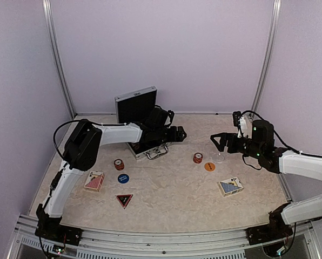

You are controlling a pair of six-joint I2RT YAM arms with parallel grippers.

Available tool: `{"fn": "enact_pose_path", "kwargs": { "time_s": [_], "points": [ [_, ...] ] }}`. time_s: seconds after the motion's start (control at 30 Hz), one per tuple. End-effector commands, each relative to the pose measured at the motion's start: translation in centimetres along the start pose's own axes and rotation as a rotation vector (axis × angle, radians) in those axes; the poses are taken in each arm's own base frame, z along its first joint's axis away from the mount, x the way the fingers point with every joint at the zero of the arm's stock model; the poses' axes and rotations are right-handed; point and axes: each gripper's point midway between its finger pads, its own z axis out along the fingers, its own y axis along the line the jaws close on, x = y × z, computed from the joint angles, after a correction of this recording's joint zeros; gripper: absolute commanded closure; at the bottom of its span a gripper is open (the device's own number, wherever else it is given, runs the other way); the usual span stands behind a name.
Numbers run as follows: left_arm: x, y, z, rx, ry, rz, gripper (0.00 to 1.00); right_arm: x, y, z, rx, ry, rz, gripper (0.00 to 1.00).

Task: Pack up texas hold em set

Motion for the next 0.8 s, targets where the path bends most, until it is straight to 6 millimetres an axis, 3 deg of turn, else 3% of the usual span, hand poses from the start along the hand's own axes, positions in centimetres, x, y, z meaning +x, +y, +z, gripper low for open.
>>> {"fn": "enact_pose_path", "kwargs": {
  "time_s": [0.0, 0.37, 0.77],
  "points": [
    [7.5, -4.5, 1.5, 0.119, 0.195, 0.069, 0.09, -0.2, 0.5, -0.3, -0.006, -0.013, 0.000, 0.00],
    [10.4, -7.3, 1.4, 0.159, 0.245, 0.151, 0.08, -0.1, 0.3, -0.3, 0.001, -0.012, 0.004, 0.00],
    [13.4, -8.9, -0.8, 0.191, 0.316, 0.223, 0.09, -0.1, 0.3, -0.3, 0.006, -0.010, 0.008, 0.00]
  ]
}}
